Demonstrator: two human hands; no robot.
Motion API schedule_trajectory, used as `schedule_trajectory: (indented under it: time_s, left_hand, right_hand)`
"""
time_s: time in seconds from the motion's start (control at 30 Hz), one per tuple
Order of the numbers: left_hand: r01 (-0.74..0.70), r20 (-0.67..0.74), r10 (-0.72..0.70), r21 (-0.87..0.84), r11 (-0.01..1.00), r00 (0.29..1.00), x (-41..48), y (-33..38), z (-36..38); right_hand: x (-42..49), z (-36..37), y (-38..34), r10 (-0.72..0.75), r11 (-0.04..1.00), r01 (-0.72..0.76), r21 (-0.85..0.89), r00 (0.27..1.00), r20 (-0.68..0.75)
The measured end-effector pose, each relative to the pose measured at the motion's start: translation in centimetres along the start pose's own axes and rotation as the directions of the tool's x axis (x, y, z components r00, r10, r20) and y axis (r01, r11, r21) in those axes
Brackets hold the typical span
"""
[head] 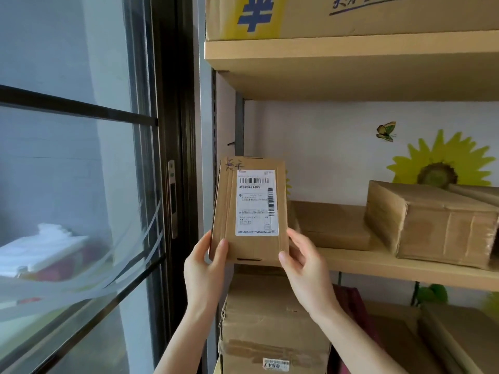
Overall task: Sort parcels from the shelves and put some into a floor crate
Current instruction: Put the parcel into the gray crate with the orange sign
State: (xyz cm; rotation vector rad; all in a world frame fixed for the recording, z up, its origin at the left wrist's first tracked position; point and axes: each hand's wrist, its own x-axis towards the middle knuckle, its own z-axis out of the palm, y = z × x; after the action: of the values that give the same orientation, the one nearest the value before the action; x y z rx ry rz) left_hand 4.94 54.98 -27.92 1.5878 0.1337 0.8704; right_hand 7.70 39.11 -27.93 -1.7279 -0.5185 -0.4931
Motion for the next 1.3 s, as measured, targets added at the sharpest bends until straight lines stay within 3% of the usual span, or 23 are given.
schedule_trajectory:
  time_s: [0.3,0.43,0.7,0.97,1.13,1.2,1.3]
  left_hand:
    - [-0.046,-0.031,0.045,-0.010,0.999,0.998,-0.9,0.7,-0.9]
    - [-0.043,-0.055,0.045,0.045,0.998,0.997,0.2,1.7,-0.7]
    - [0.018,0.114,-0.048,0.255,0.967,0.992,3.2,2.3,0.3]
    - [0.043,0.050,-0.067,0.372,0.927,0.997,3.9,1.3,0.9]
    - [0.095,0.022,-0.111,0.373,0.923,0.994,3.9,1.4,1.2]
    - [0.040,-0.024,-0.033,0.411,0.911,0.999,3.3,1.4,1.4]
    - [-0.285,-0.045,0.326,0.387,0.877,0.944,1.8,2.8,2.7]
  right_hand:
    - [-1.0,0.3,-0.3,-0.027,0.999,0.027,0.024,1.000,-0.005]
    - [0.3,0.2,-1.2,-0.005,0.997,0.008,-0.077,0.999,0.041]
    - [4.5,-0.1,-2.6,0.226,0.926,-0.145,-0.348,0.952,0.205]
    - [5.2,1.1,-2.6,0.211,0.885,-0.092,-0.456,0.953,0.217]
    - [4.8,-0.8,-2.9,0.113,0.941,-0.042,-0.337,0.974,0.194]
    - [5.1,-3.2,-2.9,0.054,0.961,-0.029,-0.275,0.995,0.082]
    - [6.2,-7.4,-2.2,-0.032,0.919,-0.011,-0.395,0.994,-0.102]
